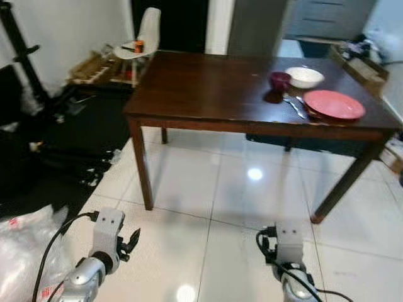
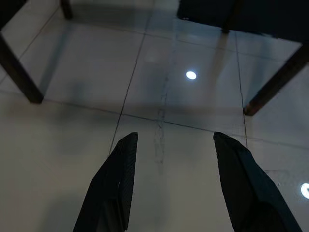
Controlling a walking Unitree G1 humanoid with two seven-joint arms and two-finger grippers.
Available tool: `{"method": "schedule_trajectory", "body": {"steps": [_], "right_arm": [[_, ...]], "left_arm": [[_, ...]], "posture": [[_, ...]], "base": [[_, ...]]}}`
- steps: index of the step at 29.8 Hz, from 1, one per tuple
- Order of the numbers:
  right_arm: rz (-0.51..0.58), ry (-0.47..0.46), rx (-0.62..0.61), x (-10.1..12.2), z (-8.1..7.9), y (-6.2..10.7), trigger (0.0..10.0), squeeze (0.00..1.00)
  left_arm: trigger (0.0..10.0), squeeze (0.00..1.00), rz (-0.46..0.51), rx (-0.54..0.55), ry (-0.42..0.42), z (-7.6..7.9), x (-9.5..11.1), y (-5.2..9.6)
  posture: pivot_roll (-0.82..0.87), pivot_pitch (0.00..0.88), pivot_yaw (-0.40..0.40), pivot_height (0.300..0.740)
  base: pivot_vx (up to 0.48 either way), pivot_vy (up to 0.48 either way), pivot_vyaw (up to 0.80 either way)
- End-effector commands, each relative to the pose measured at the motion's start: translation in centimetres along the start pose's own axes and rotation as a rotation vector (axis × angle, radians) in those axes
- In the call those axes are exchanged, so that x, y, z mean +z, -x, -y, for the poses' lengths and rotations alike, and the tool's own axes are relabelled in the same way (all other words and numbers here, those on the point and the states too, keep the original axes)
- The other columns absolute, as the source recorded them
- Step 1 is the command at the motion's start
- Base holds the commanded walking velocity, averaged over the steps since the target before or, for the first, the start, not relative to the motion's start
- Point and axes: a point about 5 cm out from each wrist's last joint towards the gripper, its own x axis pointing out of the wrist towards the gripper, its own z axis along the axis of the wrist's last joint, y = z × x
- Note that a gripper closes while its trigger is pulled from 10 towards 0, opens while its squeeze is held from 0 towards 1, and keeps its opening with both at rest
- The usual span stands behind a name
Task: Setting the table
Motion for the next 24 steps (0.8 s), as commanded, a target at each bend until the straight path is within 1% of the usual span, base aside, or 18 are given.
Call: {"method": "schedule_trajectory", "body": {"steps": [1,2,3,4,5,6,7,8,9,10,12,13,14,16,17,18,20,24], "right_arm": [[0.04,-0.023,-0.007,1.3,0.1,-0.3,10.0,0.0],[0.096,-0.041,-0.001,3.0,-0.1,-0.7,10.0,0.0],[0.096,-0.041,-0.001,3.0,-0.1,-0.7,10.0,0.0],[0.134,-0.058,0.002,4.2,-0.3,-0.8,10.0,0.0],[0.148,-0.065,0.003,4.7,-0.4,-0.9,10.0,0.0],[0.148,-0.065,0.003,4.7,-0.4,-0.9,10.0,0.0],[0.188,-0.085,0.005,6.0,-0.6,-0.9,10.0,0.0],[0.206,-0.096,0.007,6.7,-0.7,-0.8,10.0,0.0],[0.206,-0.096,0.007,6.7,-0.7,-0.8,10.0,0.0],[0.225,-0.106,0.007,7.3,-0.8,-0.7,10.0,0.0],[0.251,-0.121,0.003,8.0,-0.8,-0.5,10.0,0.0],[0.251,-0.121,0.003,8.0,-0.8,-0.5,10.0,0.0],[0.27,-0.133,-0.002,8.5,-0.8,-0.4,10.0,0.0],[0.316,-0.171,-0.017,9.6,-0.7,0.1,10.0,0.0],[0.378,-0.223,-0.056,10.8,-0.3,0.6,10.0,0.0],[0.378,-0.223,-0.056,10.8,-0.3,0.6,10.0,0.0],[0.441,-0.287,-0.122,11.9,0.6,1.2,10.0,0.0],[0.469,-0.299,-0.161,12.4,1.1,1.5,10.0,0.0]], "left_arm": [[10.0,0.0,0.066,-0.036,0.004,1.0,1.8,-0.6],[10.0,0.0,0.135,-0.056,-0.004,2.0,3.9,-1.2],[10.0,0.0,0.135,-0.056,-0.004,2.0,3.9,-1.2],[10.0,0.0,0.185,-0.072,-0.013,2.8,5.5,-1.5],[10.0,0.0,0.202,-0.078,-0.017,3.2,6.1,-1.6],[10.0,0.0,0.202,-0.078,-0.017,3.2,6.1,-1.6],[10.0,0.0,0.259,-0.099,-0.04,4.1,7.9,-1.9],[10.0,0.0,0.286,-0.112,-0.046,4.7,8.7,-1.9],[10.0,0.0,0.286,-0.112,-0.046,4.7,8.7,-1.9],[10.0,0.0,0.318,-0.131,-0.072,5.3,9.6,-1.8],[10.0,0.0,0.347,-0.144,-0.08,5.8,10.4,-1.8],[10.0,0.0,0.347,-0.144,-0.08,5.8,10.4,-1.8],[10.0,0.0,0.366,-0.152,-0.09,6.2,11.0,-1.8],[10.0,0.0,0.396,-0.167,-0.096,6.8,12.0,-1.6],[10.0,0.0,0.42,-0.181,-0.107,7.4,13.0,-1.4],[10.0,0.0,0.42,-0.181,-0.107,7.4,13.0,-1.4],[10.0,0.0,0.444,-0.189,-0.115,7.8,13.7,-1.3],[10.0,0.0,0.452,-0.186,-0.117,8.0,13.9,-1.3]], "posture": [[-0.04,0.01,0.082,0.74],[-0.04,0.011,0.082,0.74],[-0.04,0.011,0.082,0.74],[-0.04,0.011,0.082,0.74],[-0.04,0.011,0.082,0.74],[-0.04,0.011,0.082,0.74],[-0.05,0.012,0.084,0.74],[-0.05,0.012,0.084,0.74],[-0.05,0.012,0.084,0.74],[-0.05,0.012,0.086,0.74],[-0.05,0.015,0.088,0.74],[-0.05,0.015,0.088,0.74],[-0.06,0.015,0.089,0.74],[-0.06,0.015,0.089,0.74],[-0.06,0.017,0.089,0.74],[-0.06,0.017,0.089,0.74],[-0.06,0.018,0.089,0.74],[-0.06,0.017,0.088,0.74]], "base": [[0.0,0.0,-0.77],[0.0,0.0,-0.77],[0.0,0.0,-0.77],[0.0,0.0,-0.77],[0.0,0.0,-0.77],[0.0,0.0,-0.77],[0.0,0.0,-0.77],[0.0,0.0,-0.77],[0.0,0.0,-0.77],[0.0,0.0,-0.77],[0.0,0.0,-0.77],[0.0,0.0,-0.77],[0.0,0.0,-0.77],[0.0,0.0,-0.77],[0.0,0.0,-0.77],[0.0,0.0,-0.77],[0.0,0.0,-0.77],[0.0,0.0,-0.78]]}}
